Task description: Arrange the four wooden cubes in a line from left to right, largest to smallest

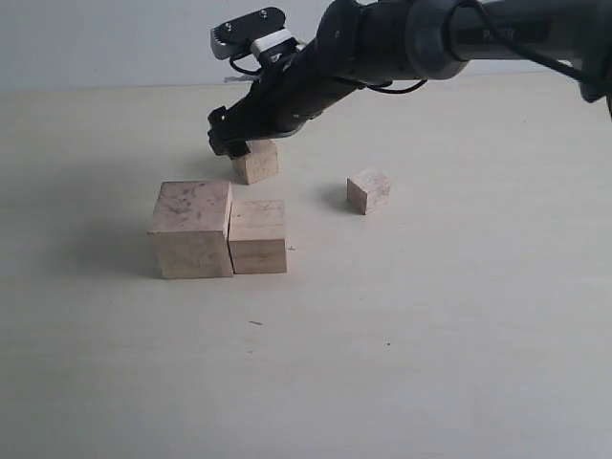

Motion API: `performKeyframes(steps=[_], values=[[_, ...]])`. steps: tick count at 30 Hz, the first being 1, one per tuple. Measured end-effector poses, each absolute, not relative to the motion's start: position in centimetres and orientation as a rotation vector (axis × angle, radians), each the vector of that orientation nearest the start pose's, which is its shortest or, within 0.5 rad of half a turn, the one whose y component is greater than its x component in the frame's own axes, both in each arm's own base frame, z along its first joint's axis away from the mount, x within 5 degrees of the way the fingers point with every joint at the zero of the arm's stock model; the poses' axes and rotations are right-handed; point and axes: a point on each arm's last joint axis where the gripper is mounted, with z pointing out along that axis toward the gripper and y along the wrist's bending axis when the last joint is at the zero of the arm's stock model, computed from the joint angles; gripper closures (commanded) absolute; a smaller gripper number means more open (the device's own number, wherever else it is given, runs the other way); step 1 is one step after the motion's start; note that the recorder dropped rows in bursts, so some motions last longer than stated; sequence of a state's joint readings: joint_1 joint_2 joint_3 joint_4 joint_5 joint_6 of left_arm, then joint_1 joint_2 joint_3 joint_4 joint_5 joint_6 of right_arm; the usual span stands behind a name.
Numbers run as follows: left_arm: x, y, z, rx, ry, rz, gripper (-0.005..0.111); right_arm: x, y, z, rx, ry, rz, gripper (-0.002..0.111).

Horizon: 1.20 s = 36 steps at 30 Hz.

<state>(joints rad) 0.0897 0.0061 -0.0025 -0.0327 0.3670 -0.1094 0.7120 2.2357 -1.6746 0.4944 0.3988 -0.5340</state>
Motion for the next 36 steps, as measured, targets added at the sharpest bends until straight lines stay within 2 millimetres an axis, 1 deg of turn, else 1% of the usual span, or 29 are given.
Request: performKeyframes(steps=[2, 7, 11, 12, 14, 16, 19, 20, 22, 24, 27, 31, 34, 36], values=[[5.3, 0.4, 18.1, -0.204, 1.843, -0.046, 0.107, 36.8, 33.9, 15.3, -1.007, 2.229, 0.507, 0.018], [5.3, 0.4, 18.1, -0.204, 1.843, -0.046, 0.107, 37.2, 34.0, 14.3, -0.972, 2.219, 0.492, 0.018], [5.3, 0.4, 18.1, -0.204, 1.843, -0.046, 0.107, 37.6, 34.1, 13.3, -0.898, 2.230, 0.495, 0.018], [5.3, 0.4, 18.1, -0.204, 1.843, -0.046, 0.107, 37.7, 34.1, 12.7, -0.883, 2.248, 0.497, 0.019], [5.3, 0.4, 18.1, -0.204, 1.843, -0.046, 0.107, 37.7, 34.1, 11.8, -0.869, 2.271, 0.498, 0.027], [5.3, 0.4, 18.1, -0.204, 1.843, -0.046, 0.107, 37.7, 34.1, 11.5, -0.843, 2.292, 0.508, 0.052], [5.3, 0.4, 18.1, -0.204, 1.843, -0.046, 0.107, 37.6, 34.1, 11.5, -0.818, 2.310, 0.521, 0.100], [5.3, 0.4, 18.1, -0.204, 1.843, -0.046, 0.107, 37.5, 34.0, 11.7, -0.835, 2.316, 0.521, 0.108], [5.3, 0.4, 18.1, -0.204, 1.843, -0.046, 0.107, 37.1, 33.8, 12.8, -0.910, 2.315, 0.498, 0.108], [5.3, 0.4, 18.1, -0.204, 1.843, -0.046, 0.107, 36.8, 33.5, 14.4, -0.978, 2.297, 0.471, 0.108], [5.3, 0.4, 18.1, -0.204, 1.843, -0.046, 0.107, 36.5, 33.0, 17.7, -1.046, 2.228, 0.419, 0.108], [5.3, 0.4, 18.1, -0.204, 1.843, -0.046, 0.107, 36.1, 32.4, 22.1, -1.026, 2.137, 0.393, 0.108], [5.3, 0.4, 18.1, -0.204, 1.843, -0.046, 0.107, 36.1, 32.1, 23.6, -0.970, 2.125, 0.411, 0.108], [5.3, 0.4, 18.1, -0.204, 1.843, -0.046, 0.107, 36.1, 32.0, 23.8, -0.942, 2.134, 0.420, 0.108]])
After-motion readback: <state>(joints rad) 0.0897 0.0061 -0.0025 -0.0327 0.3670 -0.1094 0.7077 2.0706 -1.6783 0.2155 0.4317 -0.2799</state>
